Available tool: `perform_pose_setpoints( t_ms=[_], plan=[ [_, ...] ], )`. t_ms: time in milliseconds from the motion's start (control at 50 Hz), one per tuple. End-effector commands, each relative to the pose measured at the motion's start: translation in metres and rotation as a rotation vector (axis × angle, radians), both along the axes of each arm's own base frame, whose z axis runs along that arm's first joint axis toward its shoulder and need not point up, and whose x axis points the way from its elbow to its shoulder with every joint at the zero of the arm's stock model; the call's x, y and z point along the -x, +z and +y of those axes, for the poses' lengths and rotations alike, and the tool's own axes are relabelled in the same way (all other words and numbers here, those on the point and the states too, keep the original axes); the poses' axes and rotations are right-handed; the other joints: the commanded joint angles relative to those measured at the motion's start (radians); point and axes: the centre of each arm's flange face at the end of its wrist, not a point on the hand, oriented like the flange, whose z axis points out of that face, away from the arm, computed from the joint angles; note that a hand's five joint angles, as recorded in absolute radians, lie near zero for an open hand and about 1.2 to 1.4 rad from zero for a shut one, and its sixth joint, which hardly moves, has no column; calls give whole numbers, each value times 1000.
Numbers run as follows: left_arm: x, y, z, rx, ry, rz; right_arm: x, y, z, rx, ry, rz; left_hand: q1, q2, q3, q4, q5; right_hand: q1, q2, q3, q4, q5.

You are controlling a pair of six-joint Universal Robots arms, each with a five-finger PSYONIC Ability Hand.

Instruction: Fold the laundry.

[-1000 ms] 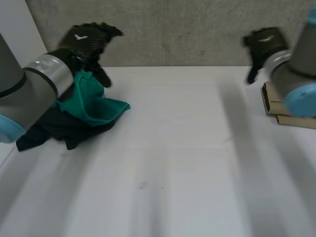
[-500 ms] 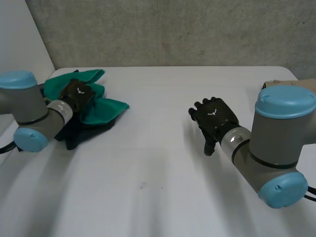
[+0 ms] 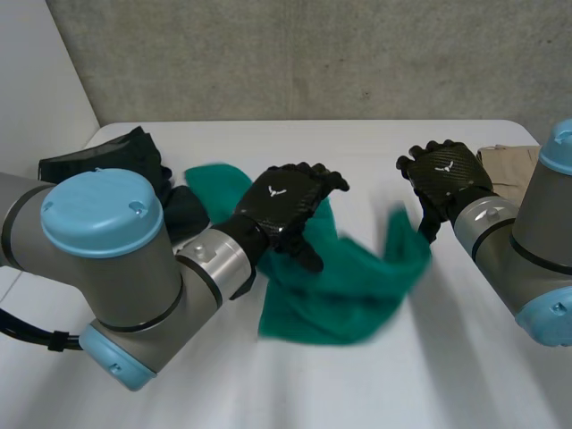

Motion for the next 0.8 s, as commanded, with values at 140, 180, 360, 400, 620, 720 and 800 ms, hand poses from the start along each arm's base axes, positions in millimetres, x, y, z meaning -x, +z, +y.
perform_pose_setpoints(
  t_ms=[140,180,360,400,620,720,800],
  plan=[
    [-66,27,-90,123,272,-38,-1,-5,5,-20,22,23,-87,-94,-99,-87,-80,-31,-46,-41,-61,-70],
    [-76,26,-99,153,300,-76,-3,-5,9,-23,33,27,-87,-94,-99,-87,-80,-31,-46,-41,-61,-70],
    [-122,-16,-150,272,396,-403,-12,-1,33,-49,119,43,-87,-94,-99,-87,-80,-31,-46,-41,-61,-70],
    [-128,-28,-158,286,396,-475,-14,-2,35,-52,125,44,-87,-94,-99,-87,-80,-31,-46,-41,-61,-70],
    [-131,-75,-191,252,392,-542,-14,-7,37,-67,125,50,80,73,68,80,87,-31,-46,-41,-61,-70],
    [-131,-88,-200,239,393,-552,-12,-9,37,-74,121,54,352,346,340,353,359,-31,-46,-41,-61,-70],
    [-136,-89,-206,247,454,-578,-11,-11,37,-77,119,55,1033,1026,1020,1033,1040,-31,-46,-41,-61,-70]
  ],
)
